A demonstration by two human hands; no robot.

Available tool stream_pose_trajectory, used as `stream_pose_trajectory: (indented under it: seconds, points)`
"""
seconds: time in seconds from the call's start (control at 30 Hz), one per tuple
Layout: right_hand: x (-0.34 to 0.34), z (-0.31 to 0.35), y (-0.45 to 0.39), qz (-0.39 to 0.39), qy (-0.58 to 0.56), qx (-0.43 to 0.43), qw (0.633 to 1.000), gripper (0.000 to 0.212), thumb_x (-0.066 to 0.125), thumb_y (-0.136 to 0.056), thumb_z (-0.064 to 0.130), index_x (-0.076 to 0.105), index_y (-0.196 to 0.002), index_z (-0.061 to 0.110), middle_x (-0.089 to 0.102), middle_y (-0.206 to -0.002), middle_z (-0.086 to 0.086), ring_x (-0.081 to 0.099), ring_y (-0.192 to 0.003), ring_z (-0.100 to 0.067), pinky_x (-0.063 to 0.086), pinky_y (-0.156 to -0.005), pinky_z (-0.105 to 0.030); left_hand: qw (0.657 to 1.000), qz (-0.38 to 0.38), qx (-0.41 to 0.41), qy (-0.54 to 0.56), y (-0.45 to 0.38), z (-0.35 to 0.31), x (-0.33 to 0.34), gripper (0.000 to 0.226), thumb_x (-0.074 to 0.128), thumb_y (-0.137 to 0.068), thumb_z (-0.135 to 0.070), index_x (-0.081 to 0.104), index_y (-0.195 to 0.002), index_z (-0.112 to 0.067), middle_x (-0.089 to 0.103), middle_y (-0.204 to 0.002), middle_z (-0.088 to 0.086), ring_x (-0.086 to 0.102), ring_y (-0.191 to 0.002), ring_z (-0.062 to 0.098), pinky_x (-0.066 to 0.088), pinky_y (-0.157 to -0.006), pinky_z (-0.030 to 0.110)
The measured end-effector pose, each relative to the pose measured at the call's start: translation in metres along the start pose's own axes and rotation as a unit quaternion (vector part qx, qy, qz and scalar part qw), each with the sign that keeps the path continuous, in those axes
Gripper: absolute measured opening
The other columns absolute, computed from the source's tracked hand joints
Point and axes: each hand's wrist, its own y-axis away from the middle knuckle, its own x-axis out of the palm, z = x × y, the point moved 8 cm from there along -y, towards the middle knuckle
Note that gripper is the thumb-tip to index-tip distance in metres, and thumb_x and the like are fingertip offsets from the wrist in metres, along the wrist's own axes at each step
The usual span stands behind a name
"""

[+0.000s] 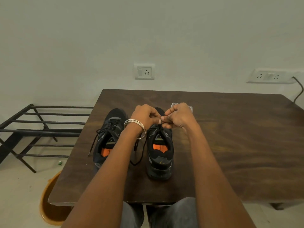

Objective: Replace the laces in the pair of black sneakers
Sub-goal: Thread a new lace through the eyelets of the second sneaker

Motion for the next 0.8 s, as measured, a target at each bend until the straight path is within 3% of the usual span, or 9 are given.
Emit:
stream_pose_trajectory:
  seconds: [0.07,0.13,0.2,0.33,0.53,0.8]
  points:
    - [0.002,-0.007,-0.002,0.005,0.025,0.013,1.000,0.014,0.067,-0.089,-0.004,0.055,-0.092,0.002,0.066,-0.070,-0.015,0.062,-0.050,-0.019,0.053,-0.047,-0.026,1.000,-0.006,-0.024,0.003,0.001,0.005,0.004,0.005,0.076,-0.080,-0.020,0.076,-0.084,-0.021,0.070,-0.079,-0.005,0.066,-0.078,0.011,0.056,-0.084,0.035]
    - [0.001,-0.015,-0.004,0.002,0.140,0.014,0.990,0.014,0.072,-0.088,0.004,0.059,-0.091,0.002,0.068,-0.077,-0.014,0.064,-0.061,-0.022,0.052,-0.051,-0.028,0.998,0.011,-0.058,0.015,0.004,0.012,0.012,0.005,0.077,-0.079,-0.020,0.076,-0.077,-0.025,0.071,-0.079,-0.004,0.067,-0.077,0.013,0.058,-0.082,0.035]
    - [0.006,-0.023,-0.003,0.030,0.250,0.023,0.967,0.029,0.083,-0.078,0.013,0.064,-0.096,0.001,0.069,-0.087,-0.014,0.068,-0.076,-0.026,0.057,-0.061,-0.034,0.996,0.029,-0.085,0.011,0.007,0.015,0.019,0.012,0.079,-0.077,-0.021,0.073,-0.069,-0.028,0.071,-0.080,-0.004,0.067,-0.079,0.014,0.058,-0.083,0.035]
    - [0.018,-0.027,0.004,0.043,0.325,0.012,0.945,0.040,0.090,-0.068,0.015,0.062,-0.096,0.005,0.064,-0.088,-0.012,0.065,-0.076,-0.027,0.061,-0.071,-0.044,0.990,0.044,-0.130,-0.025,0.009,0.015,0.025,0.010,0.075,-0.080,-0.017,0.073,-0.071,-0.021,0.071,-0.089,-0.001,0.066,-0.086,0.016,0.056,-0.084,0.032]
    - [0.008,-0.029,0.002,0.010,0.271,0.009,0.963,0.010,0.080,-0.076,0.000,0.072,-0.082,0.000,0.072,-0.081,-0.019,0.073,-0.067,-0.033,0.062,-0.062,-0.045,0.987,0.030,-0.153,-0.040,0.014,0.013,0.031,0.008,0.075,-0.079,-0.020,0.076,-0.084,-0.014,0.072,-0.093,0.003,0.066,-0.088,0.017,0.057,-0.084,0.031]
    - [0.002,-0.030,0.003,0.012,0.244,0.003,0.970,0.010,0.082,-0.074,0.002,0.075,-0.080,0.004,0.073,-0.079,-0.018,0.073,-0.066,-0.033,0.062,-0.068,-0.045,0.981,0.007,-0.192,-0.005,0.014,0.014,0.036,0.009,0.076,-0.078,-0.021,0.076,-0.081,-0.013,0.070,-0.094,0.005,0.066,-0.086,0.018,0.057,-0.077,0.028]
